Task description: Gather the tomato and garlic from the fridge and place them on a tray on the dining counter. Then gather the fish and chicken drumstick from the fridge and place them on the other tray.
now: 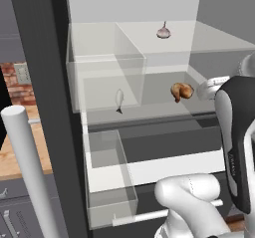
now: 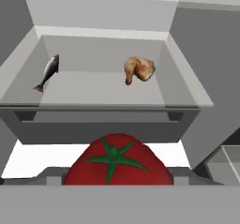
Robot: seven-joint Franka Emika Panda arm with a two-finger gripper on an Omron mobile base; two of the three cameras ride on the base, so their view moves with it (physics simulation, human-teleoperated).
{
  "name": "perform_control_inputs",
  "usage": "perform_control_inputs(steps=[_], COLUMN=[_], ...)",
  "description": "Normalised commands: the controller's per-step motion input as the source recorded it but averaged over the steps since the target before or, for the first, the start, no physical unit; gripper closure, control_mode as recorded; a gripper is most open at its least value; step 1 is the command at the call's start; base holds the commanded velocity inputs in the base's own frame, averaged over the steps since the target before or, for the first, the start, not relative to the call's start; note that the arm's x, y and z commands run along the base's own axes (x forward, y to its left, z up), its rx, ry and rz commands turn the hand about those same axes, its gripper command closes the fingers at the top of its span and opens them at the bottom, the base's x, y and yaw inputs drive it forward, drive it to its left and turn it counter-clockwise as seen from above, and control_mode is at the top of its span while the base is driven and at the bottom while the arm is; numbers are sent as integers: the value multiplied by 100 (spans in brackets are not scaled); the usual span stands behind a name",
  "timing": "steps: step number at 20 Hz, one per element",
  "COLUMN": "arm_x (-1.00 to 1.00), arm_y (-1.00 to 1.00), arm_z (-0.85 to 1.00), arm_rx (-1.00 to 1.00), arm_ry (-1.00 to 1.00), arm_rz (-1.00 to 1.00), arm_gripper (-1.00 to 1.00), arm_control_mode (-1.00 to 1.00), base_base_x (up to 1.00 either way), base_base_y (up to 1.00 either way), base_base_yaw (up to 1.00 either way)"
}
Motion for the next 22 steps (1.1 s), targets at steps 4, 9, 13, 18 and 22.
perform_control_inputs(steps=[4, 9, 13, 18, 22], arm_x=[-21, -16, -13, -10, -28], arm_y=[0, 0, 0, 0, 0], arm_z=[-43, -19, -1, 0, -4], arm_rx=[6, 1, 0, 0, 0], arm_ry=[0, 0, 0, 0, 0], arm_rz=[0, -2, -1, 0, 0], arm_gripper=[100, 100, 100, 100, 100], arm_control_mode=[-100, -100, -100, -100, -100], base_base_x=[0, 0, 0, 0, 0], base_base_y=[0, 0, 0, 0, 0], base_base_yaw=[0, 0, 0, 0, 0])
